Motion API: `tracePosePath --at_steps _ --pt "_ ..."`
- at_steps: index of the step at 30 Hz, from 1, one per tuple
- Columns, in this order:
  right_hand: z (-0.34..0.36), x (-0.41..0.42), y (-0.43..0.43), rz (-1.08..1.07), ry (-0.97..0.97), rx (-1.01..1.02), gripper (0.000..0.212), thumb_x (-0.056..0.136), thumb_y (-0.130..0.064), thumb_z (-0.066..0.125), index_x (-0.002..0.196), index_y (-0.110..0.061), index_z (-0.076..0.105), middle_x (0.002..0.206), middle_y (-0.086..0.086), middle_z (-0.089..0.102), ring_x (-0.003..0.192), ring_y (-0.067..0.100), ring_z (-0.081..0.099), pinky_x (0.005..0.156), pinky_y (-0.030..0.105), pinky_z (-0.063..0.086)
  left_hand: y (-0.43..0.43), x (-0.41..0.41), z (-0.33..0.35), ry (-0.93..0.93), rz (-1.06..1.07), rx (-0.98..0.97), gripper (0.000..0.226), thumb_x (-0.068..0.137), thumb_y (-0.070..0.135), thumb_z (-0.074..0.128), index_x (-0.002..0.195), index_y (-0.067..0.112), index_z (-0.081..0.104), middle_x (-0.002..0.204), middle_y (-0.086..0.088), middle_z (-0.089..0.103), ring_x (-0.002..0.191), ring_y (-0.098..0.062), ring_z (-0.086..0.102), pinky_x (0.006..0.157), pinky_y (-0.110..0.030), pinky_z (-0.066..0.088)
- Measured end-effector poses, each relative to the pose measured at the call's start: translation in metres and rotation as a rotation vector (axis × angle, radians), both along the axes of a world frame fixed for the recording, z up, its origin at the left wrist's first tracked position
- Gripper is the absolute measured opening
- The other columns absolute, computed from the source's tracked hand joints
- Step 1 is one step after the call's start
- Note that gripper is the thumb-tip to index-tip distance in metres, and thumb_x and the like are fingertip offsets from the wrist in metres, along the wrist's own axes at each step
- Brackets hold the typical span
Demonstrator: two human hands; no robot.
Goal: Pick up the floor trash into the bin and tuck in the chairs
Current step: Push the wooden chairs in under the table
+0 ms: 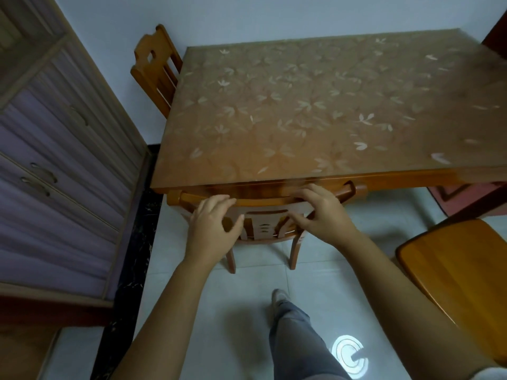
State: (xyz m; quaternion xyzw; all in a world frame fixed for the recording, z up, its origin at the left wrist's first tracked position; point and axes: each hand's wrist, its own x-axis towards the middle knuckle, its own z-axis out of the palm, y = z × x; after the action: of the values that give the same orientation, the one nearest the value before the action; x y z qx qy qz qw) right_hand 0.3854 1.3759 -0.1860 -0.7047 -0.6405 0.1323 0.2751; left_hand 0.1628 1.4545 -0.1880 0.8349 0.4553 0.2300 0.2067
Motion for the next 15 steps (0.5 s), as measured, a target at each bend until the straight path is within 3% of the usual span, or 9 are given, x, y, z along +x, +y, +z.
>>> tracePosePath --at_steps 4,8,15 --pt "-0.003 -0.013 -0.065 -0.116 -0.13 0.11 0.033 0.079 -0.022 0.067 0.109 -0.011 0.061 0.104 0.006 0.064 0.098 0.024 0.058 0.087 0.037 0.045 -0.063 -0.016 -0.004 -0.007 0.021 0.103 0.043 0.082 0.038 0.043 0.104 0.009 0.067 0.108 -0.007 0.063 0.104 -0.026 0.055 0.085 -0.04 0.043" --pt "-0.014 -0.029 -0.133 -0.204 -0.238 0.024 0.032 0.08 -0.026 0.067 0.109 -0.014 0.062 0.108 0.004 0.065 0.101 0.022 0.059 0.087 0.03 0.039 -0.121 -0.022 -0.014 0.042 -0.041 0.08 0.042 0.082 0.036 0.042 0.101 0.009 0.067 0.105 -0.007 0.065 0.099 -0.027 0.058 0.082 -0.042 0.047" --pt "-0.017 -0.034 -0.243 -0.364 -0.241 -0.121 0.033 0.077 -0.025 0.071 0.107 -0.012 0.064 0.107 0.008 0.066 0.101 0.027 0.062 0.084 0.046 0.052 -0.207 0.009 -0.014 0.131 -0.248 0.04 0.034 0.079 0.03 0.051 0.099 0.008 0.069 0.099 -0.008 0.069 0.092 -0.025 0.063 0.075 -0.038 0.051"
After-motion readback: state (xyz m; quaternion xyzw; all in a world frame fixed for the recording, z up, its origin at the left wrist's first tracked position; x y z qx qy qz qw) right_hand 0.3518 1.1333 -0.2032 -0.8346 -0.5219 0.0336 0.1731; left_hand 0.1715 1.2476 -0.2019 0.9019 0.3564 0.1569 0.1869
